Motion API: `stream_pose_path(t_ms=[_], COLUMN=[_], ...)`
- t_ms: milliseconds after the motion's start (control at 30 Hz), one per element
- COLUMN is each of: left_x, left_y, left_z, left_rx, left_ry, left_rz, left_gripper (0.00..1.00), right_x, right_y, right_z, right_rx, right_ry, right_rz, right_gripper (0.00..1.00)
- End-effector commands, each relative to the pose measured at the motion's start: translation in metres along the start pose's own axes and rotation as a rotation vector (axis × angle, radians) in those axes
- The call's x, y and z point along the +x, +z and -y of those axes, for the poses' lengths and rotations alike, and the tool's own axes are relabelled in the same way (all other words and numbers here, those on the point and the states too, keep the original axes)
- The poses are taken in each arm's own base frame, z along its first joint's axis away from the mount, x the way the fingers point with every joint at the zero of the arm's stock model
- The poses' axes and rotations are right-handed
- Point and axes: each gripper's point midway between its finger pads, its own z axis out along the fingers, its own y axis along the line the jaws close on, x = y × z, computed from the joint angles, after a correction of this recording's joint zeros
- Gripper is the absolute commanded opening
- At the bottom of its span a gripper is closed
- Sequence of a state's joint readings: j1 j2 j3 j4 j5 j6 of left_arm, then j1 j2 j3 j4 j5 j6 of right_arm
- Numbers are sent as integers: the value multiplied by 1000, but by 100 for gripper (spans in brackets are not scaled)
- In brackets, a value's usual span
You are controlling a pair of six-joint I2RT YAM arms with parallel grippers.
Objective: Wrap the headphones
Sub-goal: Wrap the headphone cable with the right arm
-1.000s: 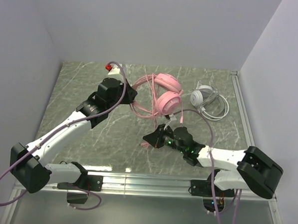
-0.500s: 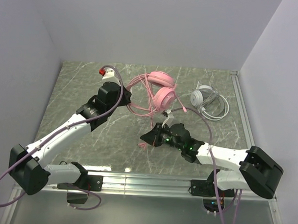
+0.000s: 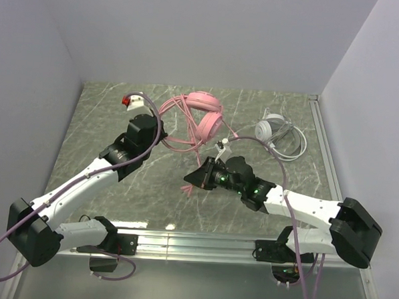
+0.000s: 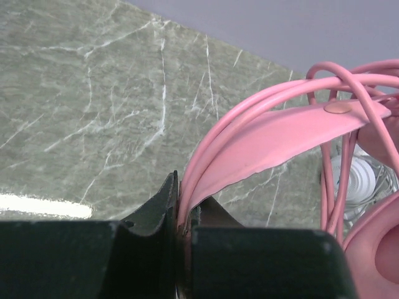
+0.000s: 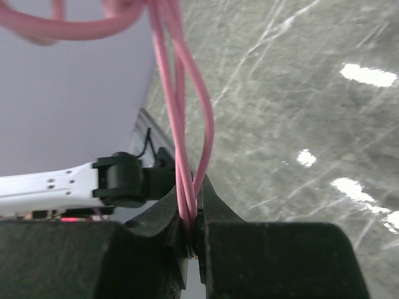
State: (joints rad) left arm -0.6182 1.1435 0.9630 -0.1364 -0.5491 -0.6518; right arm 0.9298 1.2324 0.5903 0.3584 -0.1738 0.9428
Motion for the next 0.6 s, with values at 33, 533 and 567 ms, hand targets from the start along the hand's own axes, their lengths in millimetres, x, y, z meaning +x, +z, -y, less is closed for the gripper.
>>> stream_pose_path(t_ms=[33, 533, 567], left_x=[-116, -111, -111], left_y=[-16, -13, -12], left_z=[15, 14, 13], left_rx=[27, 32, 32], left_ry=[-316, -304, -306], left_rz=[409, 411, 410], left_gripper=[0, 0, 0], right_x=[33, -20, -23], right_y=[-19, -38, -37], right_z=[-15, -110, -109], right_rx=[-19, -270, -244], right_ry=[63, 360, 420], right_rz=[-169, -77, -73], right_gripper=[0, 0, 0])
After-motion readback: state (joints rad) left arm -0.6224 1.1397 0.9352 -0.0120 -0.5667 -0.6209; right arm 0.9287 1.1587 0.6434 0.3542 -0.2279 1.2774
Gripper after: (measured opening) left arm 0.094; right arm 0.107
